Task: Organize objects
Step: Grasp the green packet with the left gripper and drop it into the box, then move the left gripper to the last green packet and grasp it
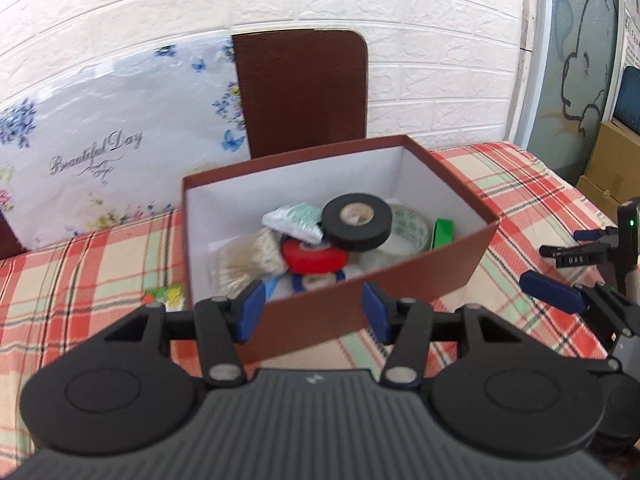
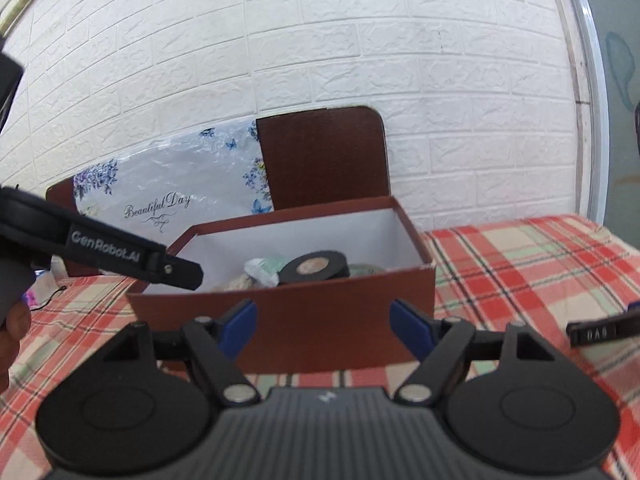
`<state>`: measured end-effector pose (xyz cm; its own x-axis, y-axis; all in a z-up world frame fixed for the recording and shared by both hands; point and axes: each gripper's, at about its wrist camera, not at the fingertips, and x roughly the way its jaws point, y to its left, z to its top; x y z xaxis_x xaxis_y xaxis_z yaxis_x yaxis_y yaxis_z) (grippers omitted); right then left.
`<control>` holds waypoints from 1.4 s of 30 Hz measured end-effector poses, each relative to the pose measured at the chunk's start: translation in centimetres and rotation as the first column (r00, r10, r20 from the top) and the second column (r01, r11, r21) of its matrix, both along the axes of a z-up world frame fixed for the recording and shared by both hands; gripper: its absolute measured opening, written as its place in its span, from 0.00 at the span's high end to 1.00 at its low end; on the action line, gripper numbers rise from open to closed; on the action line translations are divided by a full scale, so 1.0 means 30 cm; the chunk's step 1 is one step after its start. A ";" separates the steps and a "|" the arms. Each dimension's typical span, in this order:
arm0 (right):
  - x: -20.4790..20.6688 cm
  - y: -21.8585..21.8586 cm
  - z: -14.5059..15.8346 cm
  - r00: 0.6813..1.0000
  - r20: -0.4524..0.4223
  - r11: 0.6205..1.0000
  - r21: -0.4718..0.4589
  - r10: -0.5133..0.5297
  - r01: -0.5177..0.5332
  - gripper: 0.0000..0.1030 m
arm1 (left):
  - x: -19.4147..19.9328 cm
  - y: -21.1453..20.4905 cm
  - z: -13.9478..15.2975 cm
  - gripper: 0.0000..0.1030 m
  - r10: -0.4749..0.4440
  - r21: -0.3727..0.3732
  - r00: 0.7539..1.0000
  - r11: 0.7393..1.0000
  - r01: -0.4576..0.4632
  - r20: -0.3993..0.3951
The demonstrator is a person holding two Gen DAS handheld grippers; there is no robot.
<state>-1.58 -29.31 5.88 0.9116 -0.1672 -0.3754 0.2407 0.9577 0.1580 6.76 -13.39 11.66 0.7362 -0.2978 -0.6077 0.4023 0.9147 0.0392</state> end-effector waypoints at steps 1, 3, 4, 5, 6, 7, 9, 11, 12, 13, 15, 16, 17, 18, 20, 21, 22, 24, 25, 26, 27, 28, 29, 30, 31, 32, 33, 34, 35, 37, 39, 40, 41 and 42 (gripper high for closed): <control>-0.008 0.011 -0.001 1.000 -0.006 1.000 0.009 0.005 -0.005 0.26 | -0.012 0.016 -0.005 0.45 0.008 0.000 1.000 1.000 -0.008 -0.001; -0.019 0.033 -0.003 1.000 -0.017 1.000 0.016 0.018 -0.018 0.26 | -0.034 0.047 -0.018 0.45 0.024 0.006 1.000 1.000 -0.024 -0.002; -0.023 0.049 -0.003 0.999 -0.022 1.000 0.017 0.023 -0.023 0.26 | -0.041 0.062 -0.023 0.45 0.032 0.009 0.999 0.999 -0.032 -0.002; -0.024 0.061 -0.003 0.999 -0.027 0.999 0.018 0.029 -0.029 0.26 | -0.048 0.076 -0.028 0.45 0.041 0.012 0.999 0.999 -0.041 -0.002; -0.024 0.072 -0.004 0.999 -0.032 0.999 0.021 0.037 -0.036 0.26 | -0.054 0.092 -0.033 0.45 0.051 0.013 0.999 0.999 -0.051 -0.004; -0.025 0.084 -0.004 0.998 -0.036 0.999 0.021 0.045 -0.044 0.26 | -0.058 0.108 -0.038 0.45 0.061 0.013 0.998 0.998 -0.061 -0.005; -0.024 0.111 -0.001 0.998 -0.040 0.998 0.014 0.056 -0.056 0.26 | -0.063 0.141 -0.047 0.45 0.081 0.011 0.997 0.997 -0.081 -0.010; -0.019 0.137 0.001 0.997 -0.045 0.998 0.004 0.069 -0.069 0.26 | -0.065 0.170 -0.057 0.45 0.098 0.011 0.995 0.995 -0.098 -0.013; -0.016 0.149 0.002 0.996 -0.048 0.997 0.000 0.076 -0.076 0.26 | -0.065 0.184 -0.063 0.45 0.106 0.011 0.994 0.994 -0.106 -0.015; -0.013 0.164 0.002 0.995 -0.051 0.997 -0.004 0.082 -0.082 0.26 | -0.064 0.198 -0.067 0.45 0.114 0.010 0.993 0.993 -0.114 -0.018; -0.008 0.190 0.002 0.994 -0.058 0.995 -0.015 0.095 -0.096 0.26 | -0.059 0.224 -0.077 0.45 0.127 0.005 0.992 0.992 -0.126 -0.025; -0.004 0.201 0.000 0.993 -0.063 0.995 -0.020 0.100 -0.102 0.26 | -0.056 0.237 -0.083 0.45 0.133 0.003 0.991 0.991 -0.133 -0.028; 0.000 0.211 -0.001 0.992 -0.067 0.994 -0.024 0.106 -0.108 0.26 | -0.052 0.249 -0.088 0.45 0.138 0.001 0.990 0.990 -0.138 -0.032; 0.004 0.221 -0.004 0.991 -0.072 0.993 -0.027 0.112 -0.115 0.26 | -0.048 0.263 -0.095 0.45 0.143 -0.002 0.989 0.990 -0.143 -0.036; 0.013 0.239 -0.010 0.989 -0.081 0.992 -0.035 0.122 -0.125 0.26 | -0.035 0.300 -0.108 0.45 0.144 -0.012 0.989 0.989 -0.145 -0.042; 0.017 0.248 -0.015 0.988 -0.088 0.991 -0.038 0.126 -0.129 0.26 | -0.024 0.325 -0.116 0.45 0.144 -0.017 0.989 0.989 -0.145 -0.042; 0.021 0.254 -0.020 0.987 -0.095 0.990 -0.040 0.130 -0.134 0.26 | -0.009 0.354 -0.124 0.45 0.144 -0.019 0.989 0.989 -0.145 -0.039; 0.028 0.267 -0.036 0.984 -0.111 0.989 -0.042 0.140 -0.145 0.26 | 0.026 0.412 -0.141 0.45 0.112 -0.023 0.993 0.993 -0.113 -0.026; 0.032 0.271 -0.045 0.982 -0.119 0.988 -0.044 0.143 -0.150 0.26 | 0.047 0.434 -0.151 0.45 0.082 -0.019 0.996 0.996 -0.083 -0.017; 0.037 0.275 -0.055 0.981 -0.127 0.987 -0.045 0.146 -0.153 0.26 | 0.068 0.450 -0.161 0.45 0.049 -0.012 0.999 0.999 -0.049 -0.008; 0.044 0.278 -0.069 0.979 -0.138 0.987 -0.044 0.149 -0.156 0.26 | 0.090 0.463 -0.174 0.45 0.008 -0.007 1.000 1.000 -0.008 -0.003; 0.052 0.280 -0.081 0.977 -0.149 0.987 -0.040 0.151 -0.158 0.26 | 0.114 0.471 -0.188 0.45 -0.026 -0.001 1.000 1.000 0.026 -0.003; 0.061 0.282 -0.095 0.975 -0.161 0.987 -0.035 0.152 -0.159 0.26 | 0.138 0.477 -0.204 0.45 -0.045 0.005 0.999 0.999 0.045 -0.004; 0.070 0.284 -0.111 0.973 -0.175 0.987 -0.031 0.152 -0.160 0.26 | 0.167 0.481 -0.221 0.45 -0.056 0.010 0.998 0.998 0.056 -0.006; 0.078 0.285 -0.123 0.970 -0.188 0.987 -0.029 0.153 -0.161 0.26 | 0.195 0.482 -0.239 0.45 -0.070 0.013 0.998 0.997 0.070 -0.006; 0.087 0.288 -0.134 0.968 -0.200 0.986 -0.030 0.153 -0.162 0.26 | 0.220 0.478 -0.258 0.45 -0.091 0.020 0.996 0.996 0.091 -0.004; 0.093 0.289 -0.143 0.966 -0.211 0.986 -0.033 0.152 -0.162 0.26 | 0.244 0.471 -0.277 0.45 -0.123 0.034 0.992 0.992 0.123 -0.001; 0.100 0.289 -0.151 0.964 -0.222 0.986 -0.037 0.149 -0.161 0.26 | 0.264 0.462 -0.296 0.45 -0.153 0.054 0.988 0.987 0.153 0.005; 0.106 0.289 -0.157 0.962 -0.231 0.986 -0.040 0.146 -0.159 0.26 | 0.282 0.452 -0.312 0.41 -0.180 0.078 0.984 0.981 0.179 0.013; 0.119 0.286 -0.169 0.958 -0.252 0.987 -0.044 0.136 -0.152 0.26 | 0.311 0.431 -0.334 0.26 -0.219 0.127 0.975 0.969 0.212 0.043; 0.134 0.280 -0.186 0.953 -0.275 0.989 -0.041 0.127 -0.144 0.26 | 0.335 0.420 -0.339 0.11 -0.264 0.151 0.960 0.957 0.249 0.093; 0.143 0.276 -0.196 0.950 -0.287 0.989 -0.039 0.124 -0.141 0.26 | 0.348 0.417 -0.337 0.07 -0.287 0.159 0.951 0.950 0.267 0.114; 0.150 0.273 -0.207 0.947 -0.299 0.990 -0.038 0.121 -0.138 0.26 | 0.364 0.414 -0.334 0.05 -0.310 0.165 0.942 0.943 0.288 0.125; 0.158 0.271 -0.219 0.943 -0.311 0.990 -0.036 0.118 -0.136 0.26 | 0.381 0.410 -0.331 0.04 -0.336 0.171 0.933 0.934 0.314 0.124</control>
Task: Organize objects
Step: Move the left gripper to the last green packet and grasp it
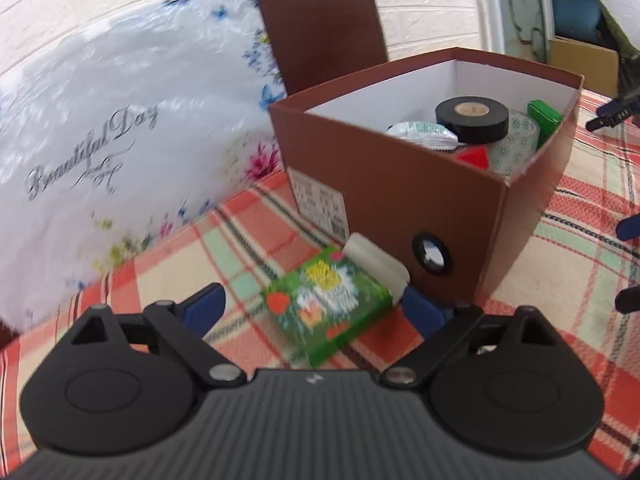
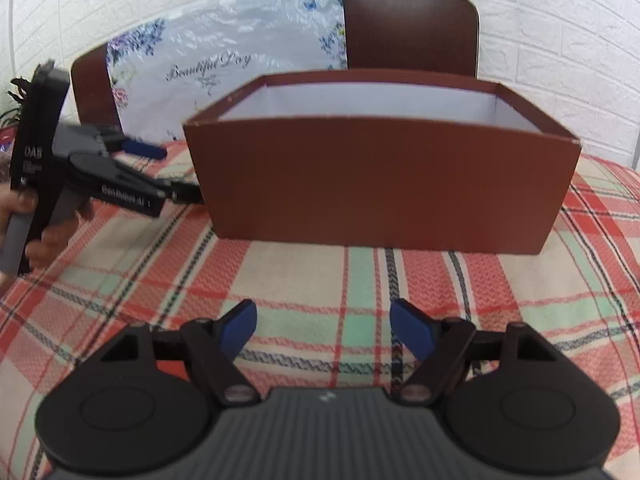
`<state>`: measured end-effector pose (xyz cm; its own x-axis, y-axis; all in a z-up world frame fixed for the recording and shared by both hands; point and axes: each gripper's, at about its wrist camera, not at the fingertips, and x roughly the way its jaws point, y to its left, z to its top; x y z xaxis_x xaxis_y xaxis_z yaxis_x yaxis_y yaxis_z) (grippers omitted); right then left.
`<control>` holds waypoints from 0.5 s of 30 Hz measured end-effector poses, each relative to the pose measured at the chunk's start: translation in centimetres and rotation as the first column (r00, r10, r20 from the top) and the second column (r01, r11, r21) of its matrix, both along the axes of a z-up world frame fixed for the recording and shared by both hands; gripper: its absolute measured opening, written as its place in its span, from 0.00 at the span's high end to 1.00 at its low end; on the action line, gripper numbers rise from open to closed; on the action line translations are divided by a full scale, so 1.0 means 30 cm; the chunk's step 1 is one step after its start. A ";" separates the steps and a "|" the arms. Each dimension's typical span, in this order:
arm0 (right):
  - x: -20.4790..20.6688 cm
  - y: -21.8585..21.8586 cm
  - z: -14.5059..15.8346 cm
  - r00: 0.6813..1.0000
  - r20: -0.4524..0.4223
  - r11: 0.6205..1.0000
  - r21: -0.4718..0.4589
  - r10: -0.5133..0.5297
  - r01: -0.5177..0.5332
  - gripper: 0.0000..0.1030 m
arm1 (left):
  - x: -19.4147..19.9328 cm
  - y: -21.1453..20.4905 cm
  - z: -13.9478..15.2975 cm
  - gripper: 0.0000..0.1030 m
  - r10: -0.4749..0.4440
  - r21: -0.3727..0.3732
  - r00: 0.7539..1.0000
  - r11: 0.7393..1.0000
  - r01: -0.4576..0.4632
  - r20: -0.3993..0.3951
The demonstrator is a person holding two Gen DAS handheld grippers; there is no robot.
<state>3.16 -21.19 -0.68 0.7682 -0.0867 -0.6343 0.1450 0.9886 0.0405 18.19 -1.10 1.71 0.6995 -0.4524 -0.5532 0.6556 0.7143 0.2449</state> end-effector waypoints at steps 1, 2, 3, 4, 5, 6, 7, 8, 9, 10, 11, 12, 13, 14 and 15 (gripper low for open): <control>0.008 -0.002 -0.013 1.000 -0.013 1.000 0.001 -0.002 0.002 0.26 | 0.018 -0.005 0.002 0.01 -0.027 0.007 1.000 1.000 0.028 -0.004; 0.015 -0.003 -0.025 1.000 -0.026 1.000 0.003 -0.004 0.004 0.25 | 0.031 -0.011 0.003 0.00 -0.055 0.011 0.998 0.998 0.055 -0.007; 0.022 -0.005 -0.036 0.999 -0.036 1.000 0.004 -0.005 0.005 0.24 | 0.044 -0.016 0.001 0.00 -0.086 0.014 0.996 0.996 0.086 -0.010; 0.022 -0.002 -0.041 1.000 -0.027 1.000 -0.003 -0.004 0.004 0.22 | 0.056 -0.023 -0.005 0.00 -0.111 0.028 0.994 0.993 0.111 -0.020; 0.025 0.003 -0.042 1.000 -0.022 1.000 -0.011 0.001 -0.002 0.21 | 0.070 -0.029 -0.014 0.00 -0.127 0.047 0.991 0.991 0.129 -0.033; 0.029 0.007 -0.044 1.000 -0.020 1.000 -0.018 0.005 -0.005 0.21 | 0.084 -0.034 -0.027 0.01 -0.145 0.058 0.988 0.987 0.149 -0.060; 0.032 0.009 -0.046 1.000 -0.017 1.000 -0.018 0.007 -0.007 0.21 | 0.097 -0.034 -0.040 0.17 -0.161 0.056 0.981 0.984 0.167 -0.108; 0.034 0.008 -0.047 1.000 -0.016 1.000 -0.017 0.008 -0.008 0.20 | 0.102 -0.032 -0.047 0.17 -0.161 0.044 0.978 0.985 0.168 -0.132; 0.037 0.008 -0.046 1.000 -0.014 1.000 -0.016 0.008 -0.009 0.20 | 0.093 -0.025 -0.043 0.18 -0.159 0.030 0.979 0.986 0.164 -0.127; 0.037 0.007 -0.046 1.000 -0.012 1.000 -0.015 0.009 -0.009 0.20 | 0.081 -0.019 -0.039 0.19 -0.162 0.021 0.977 0.986 0.167 -0.136; 0.036 0.008 -0.045 1.000 -0.011 1.000 -0.015 0.009 -0.009 0.21 | 0.061 -0.012 -0.034 0.19 -0.165 0.010 0.975 0.986 0.168 -0.148; 0.036 0.010 -0.042 1.000 -0.009 1.000 -0.016 0.011 -0.011 0.21 | 0.033 -0.005 -0.029 0.19 -0.166 0.001 0.973 0.986 0.168 -0.161; 0.034 0.012 -0.038 1.000 -0.005 1.000 -0.014 0.020 -0.020 0.23 | -0.003 -0.002 -0.028 0.19 -0.158 -0.005 0.972 0.987 0.160 -0.174; 0.030 0.017 -0.032 0.999 0.002 0.999 -0.010 0.038 -0.038 0.23 | -0.044 0.001 -0.028 0.18 -0.144 -0.008 0.972 0.989 0.145 -0.184; 0.023 0.027 -0.024 0.998 0.013 0.998 -0.005 0.059 -0.059 0.23 | -0.097 0.002 -0.029 0.18 -0.129 -0.005 0.974 0.991 0.130 -0.188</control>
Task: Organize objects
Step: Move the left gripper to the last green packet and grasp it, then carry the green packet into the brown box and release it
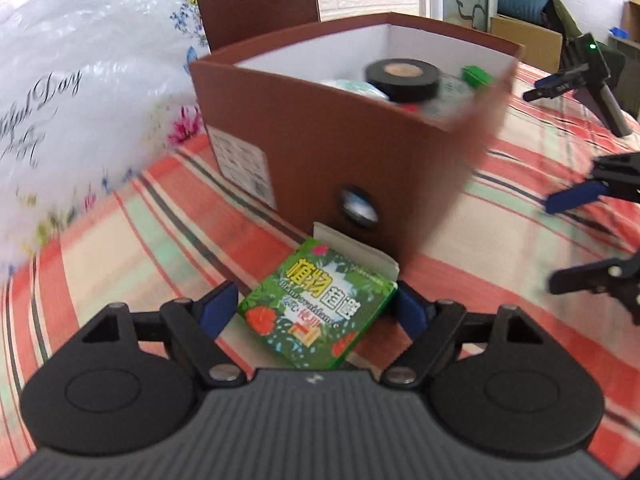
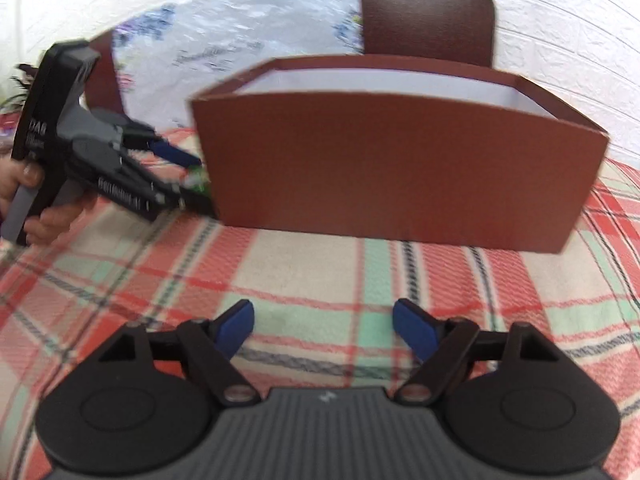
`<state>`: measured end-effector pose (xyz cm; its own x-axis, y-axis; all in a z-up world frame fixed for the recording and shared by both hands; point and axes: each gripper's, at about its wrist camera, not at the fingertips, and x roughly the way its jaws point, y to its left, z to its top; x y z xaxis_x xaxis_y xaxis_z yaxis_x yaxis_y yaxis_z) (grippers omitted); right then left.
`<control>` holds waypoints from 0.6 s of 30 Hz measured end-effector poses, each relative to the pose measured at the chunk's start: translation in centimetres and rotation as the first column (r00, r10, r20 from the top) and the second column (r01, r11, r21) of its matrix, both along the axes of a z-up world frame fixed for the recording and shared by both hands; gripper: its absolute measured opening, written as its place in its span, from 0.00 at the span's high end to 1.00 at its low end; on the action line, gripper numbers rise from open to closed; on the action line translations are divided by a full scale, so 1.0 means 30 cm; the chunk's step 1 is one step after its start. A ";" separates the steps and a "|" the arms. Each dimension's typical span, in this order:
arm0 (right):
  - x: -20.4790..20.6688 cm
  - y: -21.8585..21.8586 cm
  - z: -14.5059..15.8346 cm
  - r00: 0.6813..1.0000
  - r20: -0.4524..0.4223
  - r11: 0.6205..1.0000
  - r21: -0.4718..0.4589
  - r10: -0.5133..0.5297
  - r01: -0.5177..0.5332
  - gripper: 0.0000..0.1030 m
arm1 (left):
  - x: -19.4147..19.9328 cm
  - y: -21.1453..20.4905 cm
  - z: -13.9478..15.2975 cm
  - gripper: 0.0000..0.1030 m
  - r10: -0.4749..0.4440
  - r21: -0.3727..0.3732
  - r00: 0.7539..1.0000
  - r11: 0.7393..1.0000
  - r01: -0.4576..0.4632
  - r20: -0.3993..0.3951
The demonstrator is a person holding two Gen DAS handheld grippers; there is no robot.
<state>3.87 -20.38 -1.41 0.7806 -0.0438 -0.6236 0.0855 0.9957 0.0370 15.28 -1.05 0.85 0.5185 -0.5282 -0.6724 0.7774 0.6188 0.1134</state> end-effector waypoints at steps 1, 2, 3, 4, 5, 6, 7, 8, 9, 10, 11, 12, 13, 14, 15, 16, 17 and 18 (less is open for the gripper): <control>-0.008 0.012 0.007 1.000 0.010 1.000 0.002 0.023 -0.023 0.23 | -0.057 0.000 -0.003 0.17 0.006 0.003 1.000 1.000 -0.006 0.004; -0.015 0.026 0.016 0.998 0.014 0.998 0.003 0.058 -0.058 0.22 | -0.111 -0.002 -0.011 0.17 0.005 0.006 1.000 1.000 -0.005 0.008; -0.022 0.043 0.021 0.995 0.012 0.995 0.005 0.099 -0.099 0.22 | -0.161 -0.007 -0.013 0.17 0.002 0.006 1.000 1.000 -0.002 0.009; -0.029 0.063 0.025 0.991 0.011 0.991 0.003 0.136 -0.136 0.21 | -0.211 -0.012 -0.015 0.14 -0.001 0.007 1.000 1.000 0.001 0.009; -0.038 0.085 0.025 0.986 0.008 0.986 -0.002 0.169 -0.169 0.21 | -0.257 -0.015 -0.017 0.11 -0.002 0.012 1.000 1.000 0.002 0.009; -0.046 0.109 0.023 0.979 -0.003 0.979 -0.007 0.204 -0.204 0.21 | -0.292 -0.016 -0.015 0.11 0.010 0.018 1.000 1.000 -0.010 0.012; -0.051 0.131 0.017 0.974 -0.024 0.974 -0.025 0.227 -0.227 0.22 | -0.318 -0.014 -0.011 0.10 0.033 0.033 0.999 0.999 -0.034 0.014; -0.061 0.153 0.010 0.968 -0.042 0.967 -0.050 0.249 -0.251 0.21 | -0.333 -0.005 -0.007 0.07 0.057 0.044 0.998 0.997 -0.057 0.002; -0.072 0.168 0.005 0.964 -0.044 0.963 -0.057 0.261 -0.263 0.21 | -0.346 0.014 0.003 0.07 0.084 0.041 0.996 0.996 -0.083 -0.017; -0.082 0.175 0.007 0.962 -0.043 0.961 -0.049 0.270 -0.272 0.20 | -0.356 0.038 0.015 0.07 0.106 0.028 0.994 0.994 -0.105 -0.029; -0.091 0.180 0.012 0.958 -0.041 0.958 -0.039 0.282 -0.284 0.20 | -0.369 0.064 0.030 0.07 0.133 0.014 0.990 0.991 -0.133 -0.036; -0.098 0.188 0.018 0.956 -0.039 0.955 -0.037 0.292 -0.293 0.20 | -0.375 0.091 0.045 0.07 0.164 0.001 0.986 0.986 -0.164 -0.042; -0.104 0.194 0.022 0.954 -0.036 0.953 -0.042 0.298 -0.300 0.20 | -0.379 0.121 0.064 0.07 0.192 -0.022 0.980 0.981 -0.194 -0.054; -0.109 0.201 0.026 0.952 -0.032 0.951 -0.049 0.305 -0.307 0.20 | -0.384 0.150 0.083 0.07 0.219 -0.060 0.973 0.973 -0.224 -0.078; -0.114 0.210 0.031 0.949 -0.027 0.948 -0.054 0.314 -0.315 0.20 | -0.375 0.178 0.102 0.07 0.241 -0.101 0.963 0.962 -0.253 -0.116; -0.119 0.212 0.033 0.946 -0.023 0.944 -0.057 0.323 -0.324 0.20 | -0.361 0.201 0.117 0.07 0.259 -0.141 0.952 0.949 -0.282 -0.165; -0.117 0.220 0.035 0.944 -0.020 0.942 -0.058 0.330 -0.331 0.20 | -0.344 0.216 0.125 0.09 0.270 -0.179 0.939 0.934 -0.309 -0.214; -0.110 0.230 0.037 0.942 -0.019 0.940 -0.058 0.336 -0.336 0.20 | -0.325 0.226 0.128 0.10 0.278 -0.212 0.925 0.918 -0.335 -0.257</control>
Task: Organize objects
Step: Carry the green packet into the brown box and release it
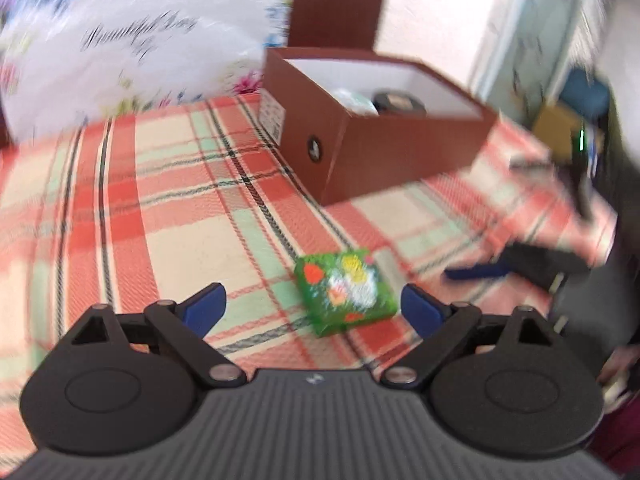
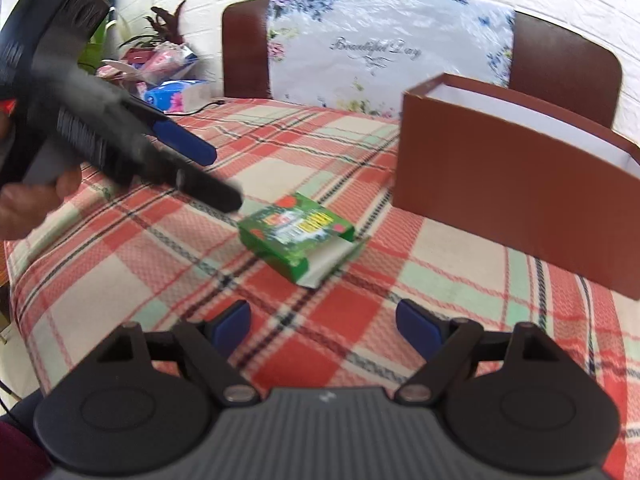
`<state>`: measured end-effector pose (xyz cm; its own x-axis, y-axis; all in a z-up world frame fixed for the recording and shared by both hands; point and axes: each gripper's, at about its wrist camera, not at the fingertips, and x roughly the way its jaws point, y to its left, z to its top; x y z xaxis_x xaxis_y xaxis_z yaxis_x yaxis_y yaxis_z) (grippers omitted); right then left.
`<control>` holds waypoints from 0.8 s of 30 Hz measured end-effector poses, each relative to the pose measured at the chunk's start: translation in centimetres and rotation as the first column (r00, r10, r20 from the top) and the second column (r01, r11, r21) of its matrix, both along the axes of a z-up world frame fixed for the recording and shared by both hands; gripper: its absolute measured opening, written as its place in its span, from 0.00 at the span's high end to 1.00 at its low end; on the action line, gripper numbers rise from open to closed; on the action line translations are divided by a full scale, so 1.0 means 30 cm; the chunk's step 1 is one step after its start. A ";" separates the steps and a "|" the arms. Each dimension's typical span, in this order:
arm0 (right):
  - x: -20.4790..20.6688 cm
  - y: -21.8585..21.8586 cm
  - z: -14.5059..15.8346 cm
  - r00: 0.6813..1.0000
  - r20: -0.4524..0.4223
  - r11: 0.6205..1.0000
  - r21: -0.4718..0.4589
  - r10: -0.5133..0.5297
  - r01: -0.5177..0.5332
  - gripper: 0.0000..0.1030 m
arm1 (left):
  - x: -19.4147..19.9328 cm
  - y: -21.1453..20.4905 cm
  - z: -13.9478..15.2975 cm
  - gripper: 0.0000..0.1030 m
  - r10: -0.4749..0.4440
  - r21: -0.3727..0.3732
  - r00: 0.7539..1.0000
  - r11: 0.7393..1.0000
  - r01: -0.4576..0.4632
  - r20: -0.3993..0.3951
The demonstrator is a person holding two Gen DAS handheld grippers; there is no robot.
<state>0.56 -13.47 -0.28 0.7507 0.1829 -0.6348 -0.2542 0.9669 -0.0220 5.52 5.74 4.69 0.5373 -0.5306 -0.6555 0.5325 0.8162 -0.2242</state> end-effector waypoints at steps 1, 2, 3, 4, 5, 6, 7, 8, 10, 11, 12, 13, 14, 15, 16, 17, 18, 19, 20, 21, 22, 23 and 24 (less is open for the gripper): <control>0.006 0.007 0.001 1.000 -0.001 1.000 0.003 0.003 -0.003 0.20 | 0.015 0.005 -0.002 0.15 0.016 -0.037 0.999 0.999 -0.017 -0.028; 0.017 0.016 0.003 1.000 -0.002 1.000 0.005 0.004 -0.004 0.20 | 0.029 0.005 -0.010 0.22 0.023 -0.061 0.998 0.998 -0.026 -0.055; 0.028 0.029 -0.001 1.000 -0.004 1.000 0.007 0.006 -0.006 0.20 | 0.048 -0.004 -0.027 0.25 0.027 -0.072 0.996 0.997 -0.033 -0.080; 0.042 0.038 -0.001 1.000 -0.006 1.000 0.004 0.007 -0.007 0.21 | 0.063 -0.014 -0.046 0.31 0.031 -0.074 0.994 0.997 -0.038 -0.103; 0.056 0.046 -0.003 1.000 -0.010 1.000 -0.004 0.004 -0.004 0.24 | 0.078 -0.026 -0.070 0.34 0.032 -0.077 0.991 0.996 -0.042 -0.127; 0.070 0.052 -0.008 1.000 -0.017 1.000 -0.010 -0.001 0.001 0.27 | 0.089 -0.034 -0.092 0.35 0.035 -0.081 0.987 0.996 -0.048 -0.157; 0.086 0.056 -0.010 1.000 -0.026 1.000 -0.011 -0.005 0.005 0.31 | 0.097 -0.040 -0.111 0.37 0.028 -0.095 0.982 0.994 -0.047 -0.188; 0.100 0.057 -0.012 0.999 -0.036 1.000 -0.003 -0.007 0.007 0.35 | 0.103 -0.046 -0.129 0.44 0.014 -0.115 0.977 0.993 -0.039 -0.212; 0.130 0.056 -0.019 0.998 -0.060 1.000 0.027 0.000 0.002 0.45 | 0.097 -0.059 -0.150 0.55 0.007 -0.132 0.977 0.991 -0.036 -0.213; 0.141 0.057 -0.019 0.998 -0.060 0.999 0.041 0.000 0.002 0.50 | 0.089 -0.063 -0.148 0.56 0.014 -0.126 0.980 0.991 -0.039 -0.197; 0.150 0.061 -0.019 0.998 -0.061 0.999 0.048 0.005 -0.002 0.51 | 0.082 -0.071 -0.142 0.56 0.026 -0.114 0.983 0.992 -0.047 -0.184; 0.154 0.065 -0.014 0.998 -0.058 0.999 0.044 0.005 -0.002 0.51 | 0.079 -0.073 -0.126 0.56 0.032 -0.107 0.983 0.993 -0.052 -0.180; 0.149 0.070 -0.008 0.999 -0.048 0.999 0.037 0.007 -0.005 0.51 | 0.078 -0.073 -0.103 0.58 0.032 -0.114 0.984 0.992 -0.052 -0.176; 0.134 0.072 0.004 1.000 -0.023 1.000 0.025 0.008 -0.007 0.51 | 0.079 -0.070 -0.069 0.58 0.027 -0.126 0.986 0.991 -0.049 -0.165; 0.121 0.070 0.025 1.000 0.008 1.000 0.013 0.007 -0.008 0.52 | 0.077 -0.070 -0.029 0.58 0.020 -0.138 0.989 0.990 -0.040 -0.144; 0.111 0.068 0.052 0.999 0.043 1.000 0.006 0.002 -0.002 0.52 | 0.076 -0.076 0.016 0.58 0.011 -0.145 0.993 0.989 -0.028 -0.115; 0.100 0.055 0.086 0.996 0.084 1.000 0.004 -0.005 0.005 0.52 | 0.079 -0.092 0.065 0.58 0.002 -0.148 0.997 0.989 -0.014 -0.081; 0.094 0.041 0.120 0.993 0.121 1.000 0.005 -0.016 0.015 0.51 | 0.085 -0.113 0.114 0.58 -0.006 -0.146 0.999 0.989 -0.001 -0.044; 0.092 0.021 0.160 0.986 0.163 1.000 0.008 -0.031 0.030 0.51 | 0.094 -0.140 0.163 0.58 -0.013 -0.142 1.000 0.990 0.012 -0.002; 0.096 -0.001 0.197 0.978 0.203 0.999 0.010 -0.048 0.047 0.51 | 0.106 -0.173 0.209 0.58 -0.019 -0.135 0.999 0.991 0.025 0.041; 0.105 -0.025 0.233 0.969 0.239 0.998 0.006 -0.065 0.066 0.51 | 0.123 -0.207 0.249 0.56 -0.025 -0.128 0.997 0.991 0.035 0.079; 0.124 -0.051 0.261 0.961 0.265 0.997 0.000 -0.079 0.082 0.51 | 0.145 -0.241 0.279 0.55 -0.029 -0.123 0.994 0.992 0.042 0.107; 0.149 -0.081 0.286 0.954 0.284 0.995 -0.006 -0.093 0.099 0.51 | 0.169 -0.277 0.300 0.55 -0.036 -0.112 0.991 0.992 0.051 0.131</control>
<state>5.04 -15.90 8.30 0.9135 0.0902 -0.3968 -0.1404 0.9851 -0.0993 10.57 -2.58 13.69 0.5877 -0.6229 -0.5163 0.5973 0.7645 -0.2423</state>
